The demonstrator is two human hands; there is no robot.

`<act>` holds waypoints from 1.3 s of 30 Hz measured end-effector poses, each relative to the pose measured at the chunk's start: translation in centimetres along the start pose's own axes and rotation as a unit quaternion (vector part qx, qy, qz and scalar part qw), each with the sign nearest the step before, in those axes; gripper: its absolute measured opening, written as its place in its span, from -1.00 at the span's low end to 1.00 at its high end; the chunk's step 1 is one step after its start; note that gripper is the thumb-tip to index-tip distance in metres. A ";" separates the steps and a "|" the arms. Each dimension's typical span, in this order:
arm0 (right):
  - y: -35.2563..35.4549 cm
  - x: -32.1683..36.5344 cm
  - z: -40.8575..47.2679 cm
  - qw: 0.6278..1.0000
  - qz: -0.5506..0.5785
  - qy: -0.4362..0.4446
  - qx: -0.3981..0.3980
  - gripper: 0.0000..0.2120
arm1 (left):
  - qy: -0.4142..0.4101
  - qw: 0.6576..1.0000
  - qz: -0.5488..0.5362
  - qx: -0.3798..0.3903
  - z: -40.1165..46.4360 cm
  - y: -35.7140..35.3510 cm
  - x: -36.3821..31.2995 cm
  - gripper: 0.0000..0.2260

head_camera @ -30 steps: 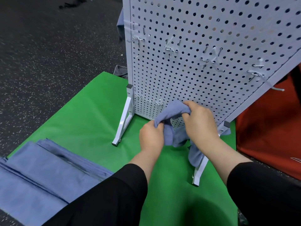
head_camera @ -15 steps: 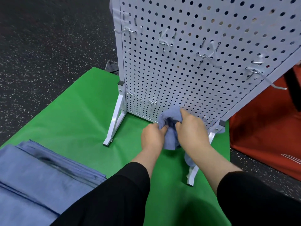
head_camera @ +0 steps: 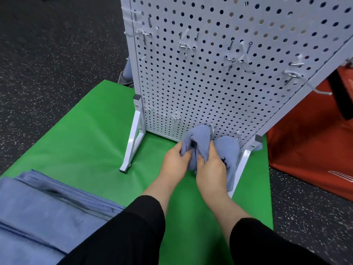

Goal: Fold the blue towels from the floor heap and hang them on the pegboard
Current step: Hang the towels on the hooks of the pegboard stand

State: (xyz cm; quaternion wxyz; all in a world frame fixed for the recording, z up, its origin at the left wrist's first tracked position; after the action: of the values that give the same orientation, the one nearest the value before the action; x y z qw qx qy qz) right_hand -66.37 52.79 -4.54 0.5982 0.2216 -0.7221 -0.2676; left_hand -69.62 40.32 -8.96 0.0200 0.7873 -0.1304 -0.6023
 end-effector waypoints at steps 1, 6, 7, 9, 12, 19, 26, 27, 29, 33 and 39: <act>-0.2 -0.3 -0.2 1.000 0.008 -0.002 -0.002 -0.55 | -0.009 1.000 -0.007 0.004 -0.1 0.2 0.0 -0.90; -0.9 -1.5 -0.1 0.999 0.019 -0.035 0.000 -0.58 | -0.033 0.999 -0.027 0.009 -0.4 0.9 0.1 -0.80; -1.1 -1.5 -0.3 0.999 0.017 -0.045 0.007 -0.59 | -0.036 0.999 -0.024 0.008 -0.5 1.0 0.2 -0.77; -1.6 -1.8 -0.4 0.997 0.016 -0.072 0.023 -0.65 | -0.038 0.999 -0.018 0.012 -0.6 1.0 0.4 -0.76; -2.3 -2.8 -0.3 0.993 0.012 -0.110 0.033 -0.74 | -0.039 0.999 -0.001 0.021 -0.8 0.8 0.8 -0.77; -4.2 -5.6 -0.1 0.987 0.003 -0.143 0.077 -0.75 | 0.014 0.992 0.124 -0.002 -1.4 0.8 2.3 -0.93; -6.1 -7.6 -2.2 0.963 -0.021 -0.196 0.186 -0.75 | 0.021 0.971 0.213 0.103 -3.2 0.5 1.6 -0.53; -6.3 -7.6 -2.7 0.958 -0.030 -0.199 0.205 -0.72 | 0.030 0.966 0.233 0.107 -3.6 1.0 1.5 -0.49; -6.7 -6.8 -3.5 0.953 -0.050 -0.181 0.237 -0.64 | 0.043 0.954 0.279 0.102 -4.6 2.7 1.2 -0.50; -6.7 -1.0 -4.5 0.967 -0.037 -0.084 0.236 -0.85 | 0.030 0.936 0.347 0.053 -6.8 8.2 -0.9 -0.57; -8.7 10.0 -7.7 0.965 -0.058 0.113 0.228 -0.81 | 0.004 0.893 0.449 -0.033 -12.2 20.2 -4.0 -0.69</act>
State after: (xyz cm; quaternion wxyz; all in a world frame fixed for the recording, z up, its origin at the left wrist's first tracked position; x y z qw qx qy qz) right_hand -60.69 38.82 -1.71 0.5932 0.4225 -0.6775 -0.1032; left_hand -62.64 20.17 2.01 0.3150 0.6464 -0.4495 -0.5300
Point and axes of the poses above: each hand's wrist, its own z-axis towards the middle knuckle, its own y-axis out of the back of the hand, x = y × z, the point moved 7 cm from there along z, towards the middle knuckle, and after that the axes turned 12 degrees about x, right-handed, at the moved point
